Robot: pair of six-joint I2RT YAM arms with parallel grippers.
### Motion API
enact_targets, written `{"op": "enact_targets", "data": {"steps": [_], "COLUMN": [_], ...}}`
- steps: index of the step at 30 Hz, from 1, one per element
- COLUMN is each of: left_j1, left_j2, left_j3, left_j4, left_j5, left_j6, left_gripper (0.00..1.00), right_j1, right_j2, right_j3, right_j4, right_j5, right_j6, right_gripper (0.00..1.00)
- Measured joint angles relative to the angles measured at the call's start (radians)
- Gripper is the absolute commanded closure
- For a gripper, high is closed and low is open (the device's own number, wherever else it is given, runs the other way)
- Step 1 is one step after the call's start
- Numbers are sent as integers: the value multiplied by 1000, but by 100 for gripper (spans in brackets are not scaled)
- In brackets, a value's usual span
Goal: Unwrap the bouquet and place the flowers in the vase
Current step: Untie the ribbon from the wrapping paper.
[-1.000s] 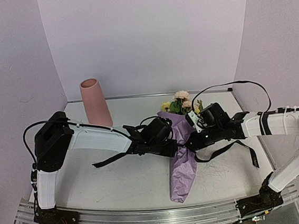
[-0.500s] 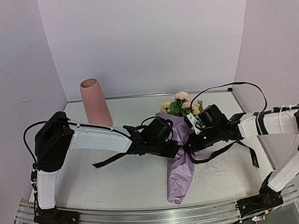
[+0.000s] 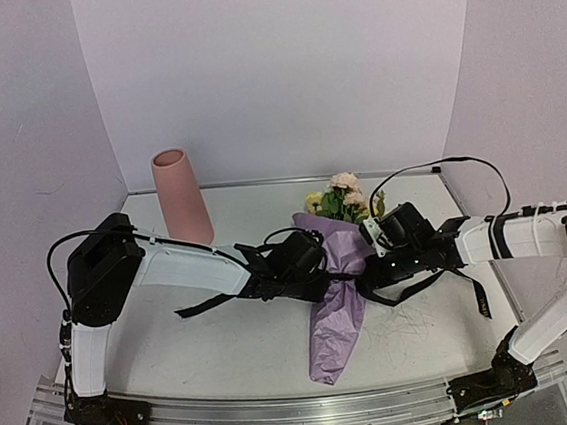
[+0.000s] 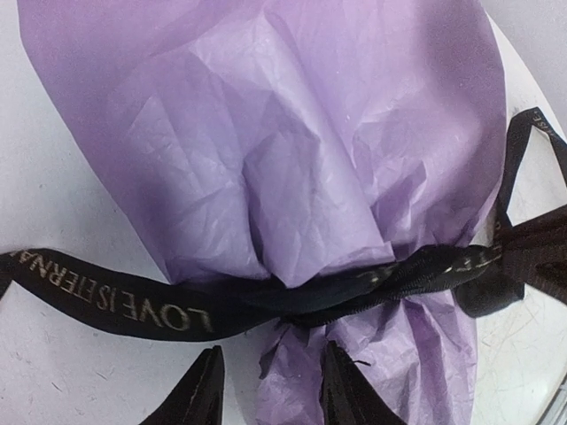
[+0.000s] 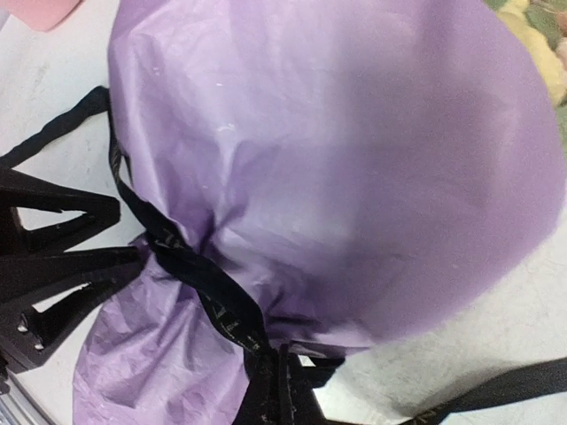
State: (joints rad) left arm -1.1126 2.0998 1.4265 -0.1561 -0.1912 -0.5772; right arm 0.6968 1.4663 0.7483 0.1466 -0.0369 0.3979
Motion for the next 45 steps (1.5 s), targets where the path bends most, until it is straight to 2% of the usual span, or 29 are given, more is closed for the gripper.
{"op": "enact_targets", "data": {"steps": [12, 17, 24, 29, 36, 39, 45], "left_j1": [0, 0, -1, -1, -1, -1, -2], "left_j2": [-2, -42, -115, -126, -126, -126, -124], "left_j3": [-25, -41, -42, -41, -16, 2, 11], "left_j4": [10, 2, 0, -1, -4, -2, -1], "left_j5": [-22, -49, -86, -96, -88, -79, -74], "left_j6": [5, 32, 91, 121, 149, 160, 168], "left_gripper": [61, 57, 52, 51, 50, 50, 49], "right_j1": [0, 0, 0, 0, 0, 0, 0], "right_j2": [-164, -178, -215, -218, -219, -214, -137], "right_j3": [-19, -25, -49, -50, -50, -49, -14], "right_j4": [-88, -110, -100, -72, -1, 16, 27], "right_j5": [315, 358, 266, 155, 22, -10, -45], "right_j6": [57, 67, -3, -50, -80, -85, -96], "right_gripper": [98, 69, 50, 20, 2, 3, 23]}}
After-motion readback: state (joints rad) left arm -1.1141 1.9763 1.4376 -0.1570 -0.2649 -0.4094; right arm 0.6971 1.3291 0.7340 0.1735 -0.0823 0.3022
